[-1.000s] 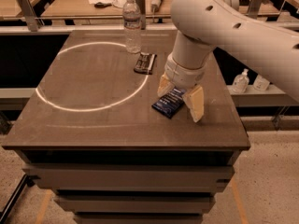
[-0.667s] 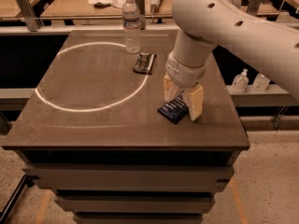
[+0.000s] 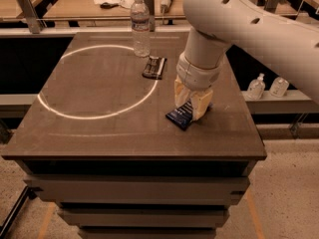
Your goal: Move rxbar blueberry near rxbar chocolate
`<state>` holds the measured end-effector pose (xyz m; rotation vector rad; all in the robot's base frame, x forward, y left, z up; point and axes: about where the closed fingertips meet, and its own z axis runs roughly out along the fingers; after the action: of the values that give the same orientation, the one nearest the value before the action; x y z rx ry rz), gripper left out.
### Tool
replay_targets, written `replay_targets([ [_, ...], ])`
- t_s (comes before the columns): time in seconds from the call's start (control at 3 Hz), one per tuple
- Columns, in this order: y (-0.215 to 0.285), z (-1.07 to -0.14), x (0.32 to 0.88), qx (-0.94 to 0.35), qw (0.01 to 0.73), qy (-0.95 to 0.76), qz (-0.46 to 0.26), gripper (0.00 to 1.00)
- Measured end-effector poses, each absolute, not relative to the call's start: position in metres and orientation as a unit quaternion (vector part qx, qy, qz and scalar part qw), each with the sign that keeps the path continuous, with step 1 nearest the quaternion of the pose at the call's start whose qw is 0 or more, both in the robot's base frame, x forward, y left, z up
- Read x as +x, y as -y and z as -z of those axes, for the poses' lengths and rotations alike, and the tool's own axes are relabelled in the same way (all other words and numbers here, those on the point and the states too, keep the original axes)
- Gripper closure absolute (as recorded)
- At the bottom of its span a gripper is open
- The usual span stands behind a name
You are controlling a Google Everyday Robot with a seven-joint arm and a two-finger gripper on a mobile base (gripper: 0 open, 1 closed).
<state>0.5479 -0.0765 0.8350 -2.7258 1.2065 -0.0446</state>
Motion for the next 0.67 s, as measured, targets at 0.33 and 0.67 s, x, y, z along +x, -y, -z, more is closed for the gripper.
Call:
replay_targets([
  [0.33,0.0785,-0.8331,0.5481,-0.906,0.084,-0.414,0.007,1.0],
  [0.67,0.0786,-0.8355,0.5482,-0.906,0.084,-0.415,0.007,1.0],
])
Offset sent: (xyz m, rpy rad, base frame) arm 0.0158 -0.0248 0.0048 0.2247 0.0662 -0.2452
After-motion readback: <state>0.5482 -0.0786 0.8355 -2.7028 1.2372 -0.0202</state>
